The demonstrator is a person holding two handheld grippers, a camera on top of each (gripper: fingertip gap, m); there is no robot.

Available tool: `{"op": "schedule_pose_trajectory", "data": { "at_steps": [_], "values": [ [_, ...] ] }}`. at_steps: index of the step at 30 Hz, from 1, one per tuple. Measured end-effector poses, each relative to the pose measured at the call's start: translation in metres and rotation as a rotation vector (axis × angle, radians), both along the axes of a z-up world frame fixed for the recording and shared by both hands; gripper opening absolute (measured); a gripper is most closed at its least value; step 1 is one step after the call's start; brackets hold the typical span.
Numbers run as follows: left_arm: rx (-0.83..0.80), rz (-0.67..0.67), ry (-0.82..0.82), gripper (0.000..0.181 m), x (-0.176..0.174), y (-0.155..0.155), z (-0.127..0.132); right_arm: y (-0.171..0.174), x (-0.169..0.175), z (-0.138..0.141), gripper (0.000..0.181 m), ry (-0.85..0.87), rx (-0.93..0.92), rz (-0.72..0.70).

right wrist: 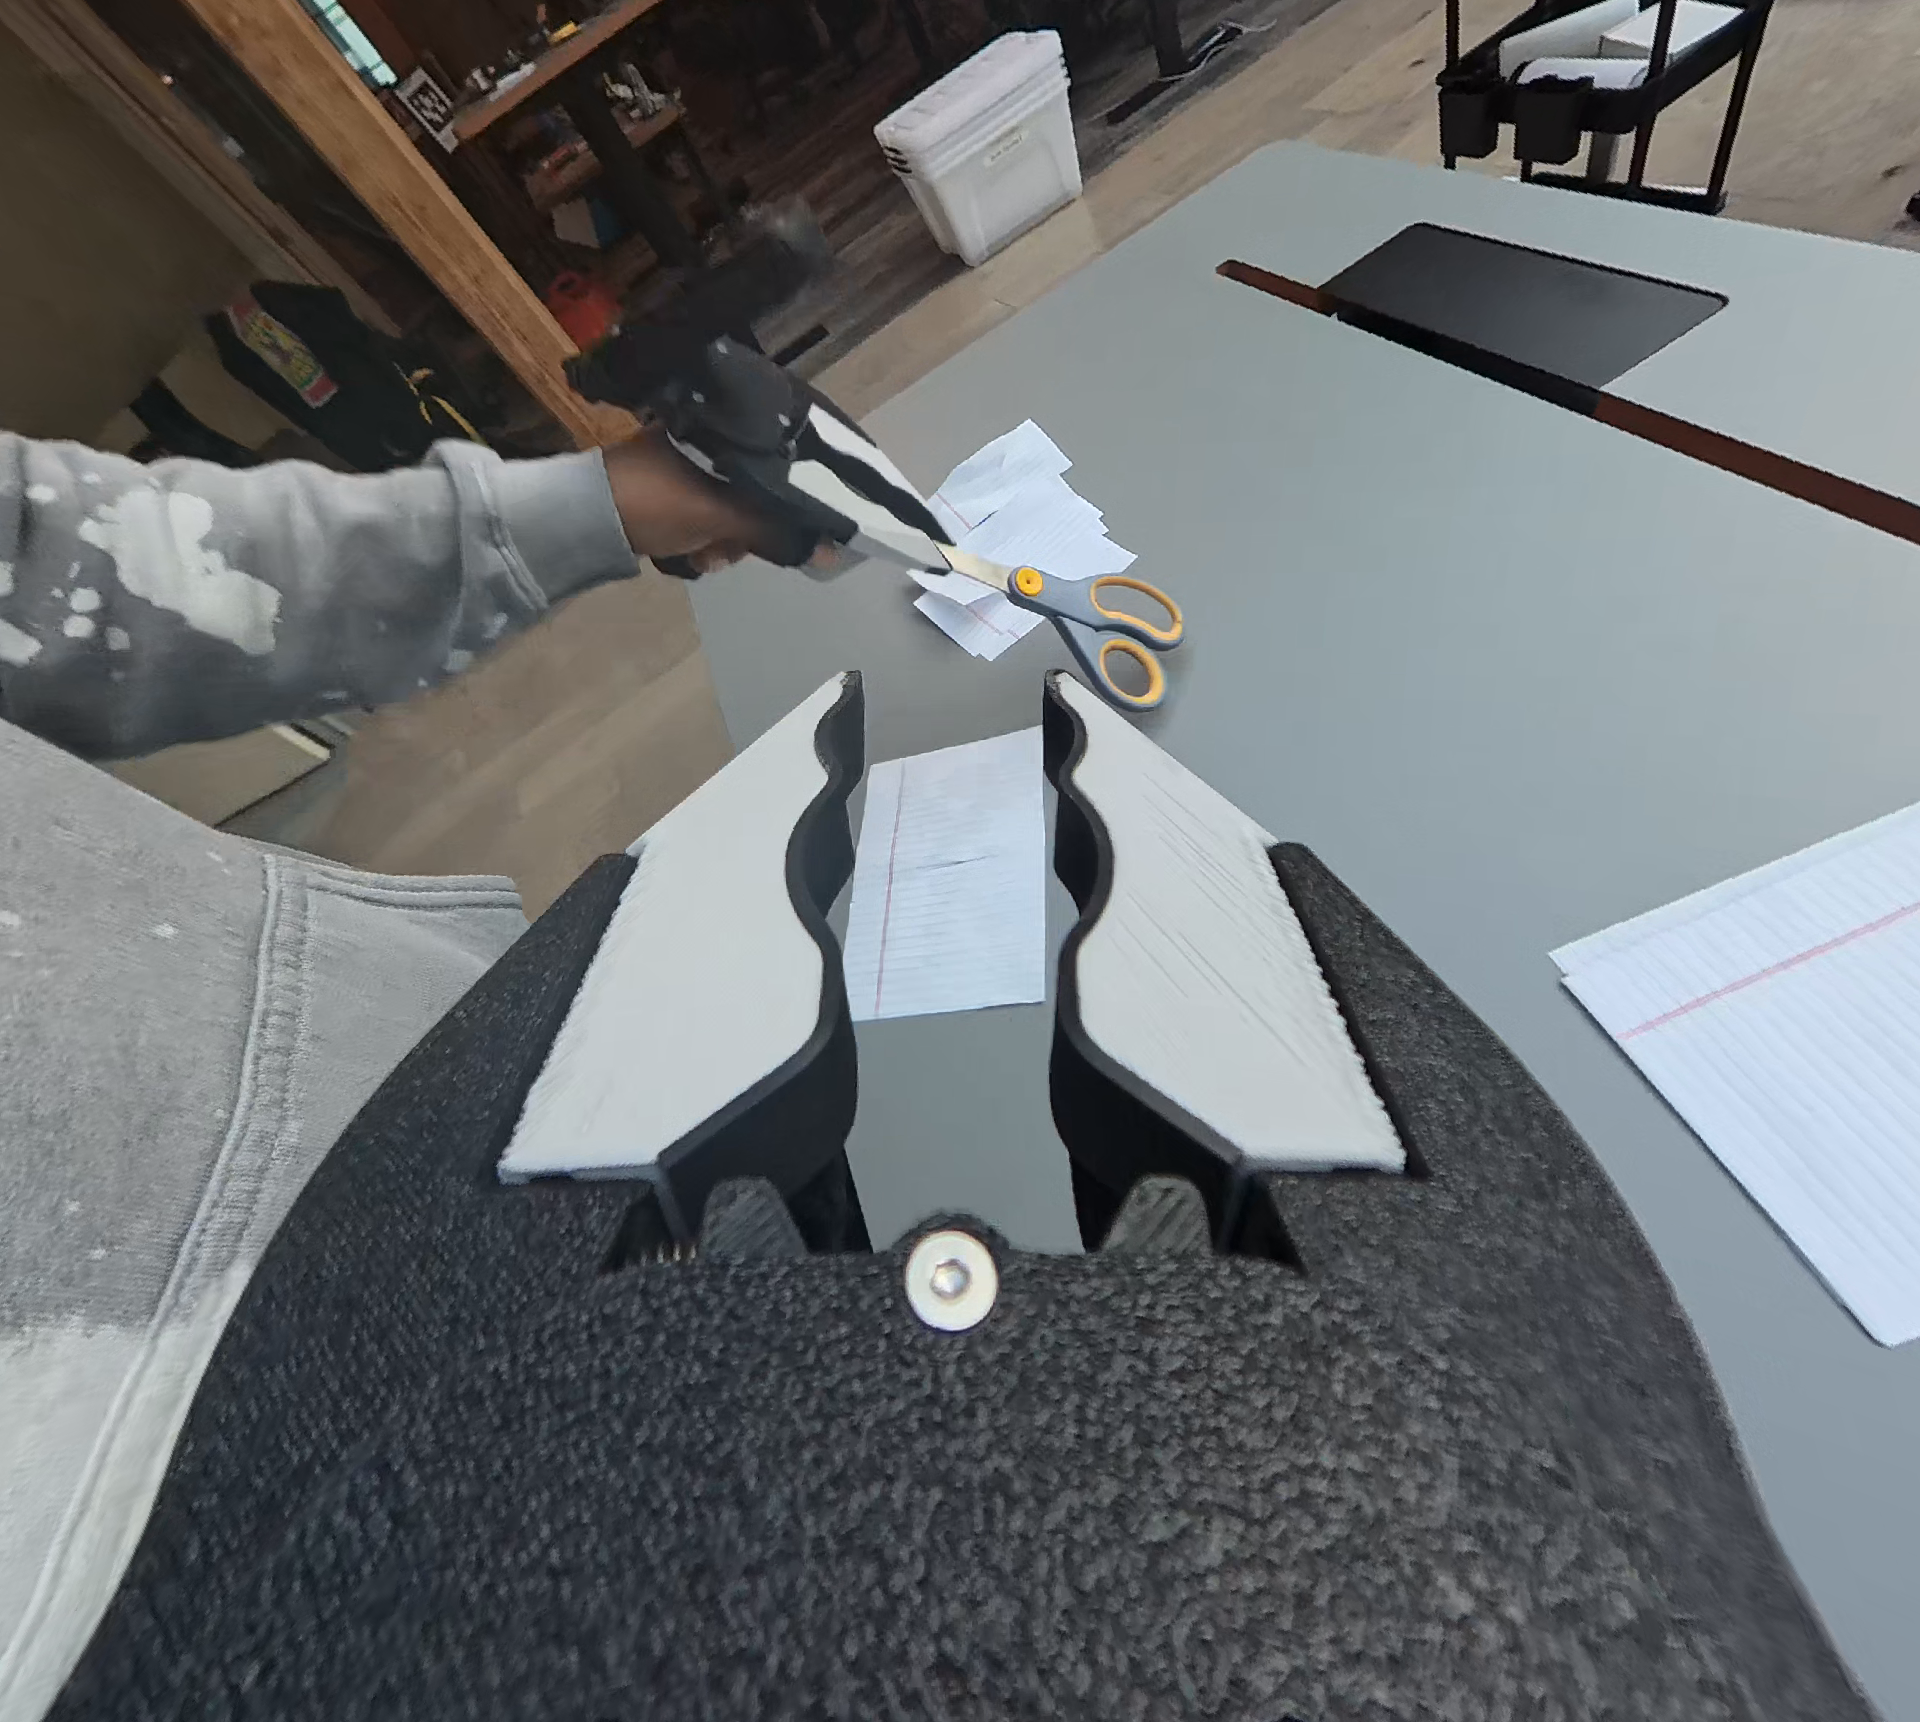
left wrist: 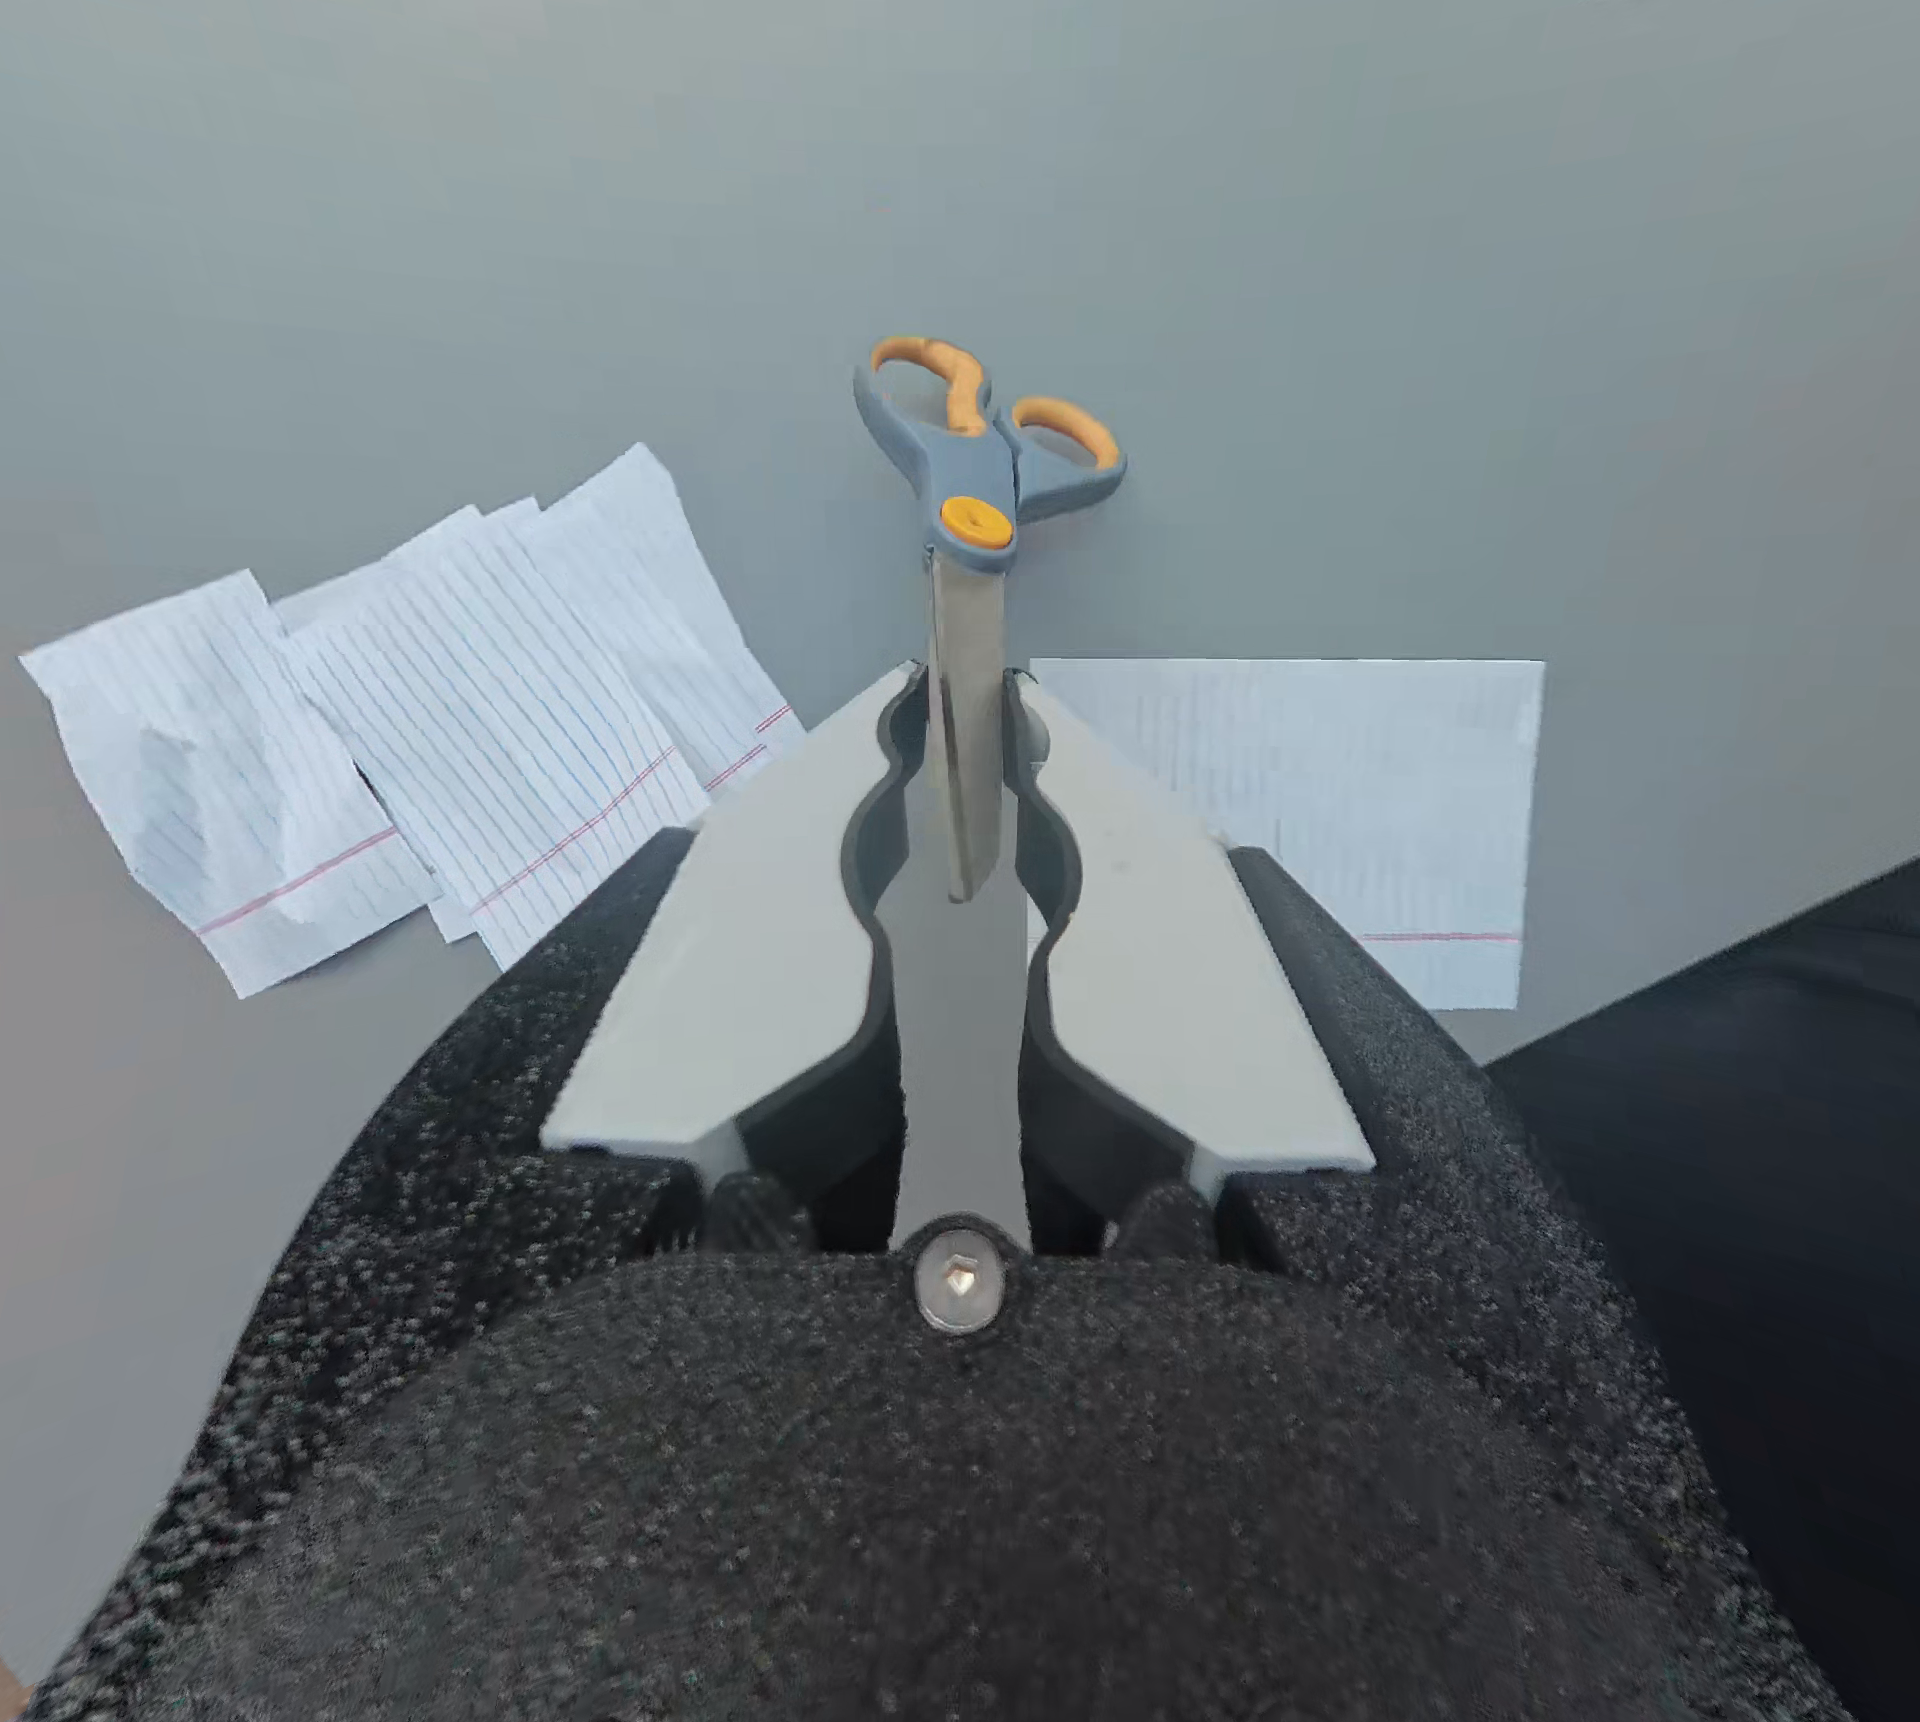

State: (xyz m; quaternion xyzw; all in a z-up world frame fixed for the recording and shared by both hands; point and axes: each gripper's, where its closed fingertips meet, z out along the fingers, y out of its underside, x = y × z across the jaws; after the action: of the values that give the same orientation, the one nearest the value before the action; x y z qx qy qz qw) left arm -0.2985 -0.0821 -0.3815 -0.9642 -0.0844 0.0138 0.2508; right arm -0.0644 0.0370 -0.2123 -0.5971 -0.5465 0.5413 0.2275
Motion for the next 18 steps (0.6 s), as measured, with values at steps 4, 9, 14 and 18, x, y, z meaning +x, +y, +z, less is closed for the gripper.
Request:
{"op": "schedule_pose_trajectory", "data": {
  "at_steps": [4,9,14,18],
  "values": [
    [0.007,-0.219,-0.017,0.012,0.048,0.025,0.072,0.01,0.012,-0.005,0.034,0.014,0.112,0.107],
    [-0.035,-0.524,0.0,0.013,0.137,0.053,0.159,0.007,0.02,-0.016,0.032,0.031,0.347,0.287],
    [-0.039,-0.741,-0.015,0.013,0.229,0.079,0.228,0.002,0.039,-0.024,0.036,0.008,0.53,0.388],
    [-0.034,-0.825,-0.03,0.012,0.275,0.094,0.258,0.002,0.06,-0.021,0.037,0.059,0.664,0.335]
  ]
}}
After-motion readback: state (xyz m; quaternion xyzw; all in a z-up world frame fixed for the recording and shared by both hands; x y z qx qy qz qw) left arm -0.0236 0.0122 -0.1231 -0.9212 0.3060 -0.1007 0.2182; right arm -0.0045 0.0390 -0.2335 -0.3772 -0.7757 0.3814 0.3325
